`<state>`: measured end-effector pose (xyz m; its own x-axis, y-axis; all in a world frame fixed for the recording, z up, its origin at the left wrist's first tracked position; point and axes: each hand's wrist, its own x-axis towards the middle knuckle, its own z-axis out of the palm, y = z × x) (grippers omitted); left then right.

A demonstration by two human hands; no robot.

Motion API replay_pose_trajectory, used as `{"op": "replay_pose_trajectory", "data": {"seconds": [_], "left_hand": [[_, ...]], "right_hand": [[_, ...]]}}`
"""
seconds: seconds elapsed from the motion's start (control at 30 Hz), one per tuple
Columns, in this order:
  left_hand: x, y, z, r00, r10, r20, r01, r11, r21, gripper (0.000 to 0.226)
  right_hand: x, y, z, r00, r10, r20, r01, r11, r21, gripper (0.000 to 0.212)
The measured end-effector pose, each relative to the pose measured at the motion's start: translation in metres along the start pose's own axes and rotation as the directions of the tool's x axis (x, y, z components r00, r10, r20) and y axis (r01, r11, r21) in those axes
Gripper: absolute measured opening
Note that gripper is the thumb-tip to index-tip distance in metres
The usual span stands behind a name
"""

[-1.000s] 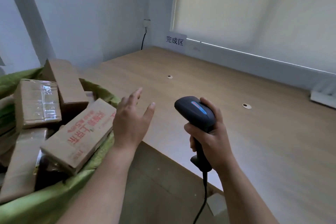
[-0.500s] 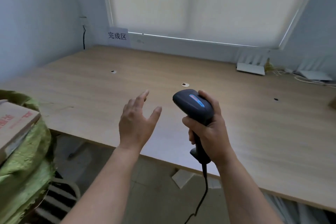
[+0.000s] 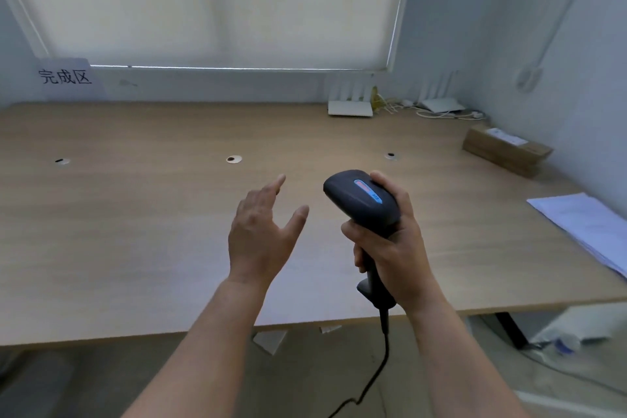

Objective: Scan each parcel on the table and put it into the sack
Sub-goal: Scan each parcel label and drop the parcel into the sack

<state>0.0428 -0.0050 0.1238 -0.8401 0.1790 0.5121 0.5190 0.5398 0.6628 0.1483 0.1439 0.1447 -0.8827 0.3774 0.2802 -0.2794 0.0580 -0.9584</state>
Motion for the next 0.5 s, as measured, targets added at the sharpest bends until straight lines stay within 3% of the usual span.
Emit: {"op": "replay_pose_trajectory", "data": {"seconds": [0.23,0.5], "left_hand": [[0.022,0.042,0.082,0.99,0.115,0.081,-0.107,0.99,-0.088,0.071],[0.062,0.099,0.184,0.953,0.225,0.201,-0.192,0.967,-0.168,0.064]], "right_hand": [[0.017,0.005,-0.074,0.984,-0.027,-0.175,0.016,0.998,-0.067,0.064],[0.059,0.004,-0.164,0.938,-0.049,-0.343,-0.003,0.989,-0.149,0.066]]}}
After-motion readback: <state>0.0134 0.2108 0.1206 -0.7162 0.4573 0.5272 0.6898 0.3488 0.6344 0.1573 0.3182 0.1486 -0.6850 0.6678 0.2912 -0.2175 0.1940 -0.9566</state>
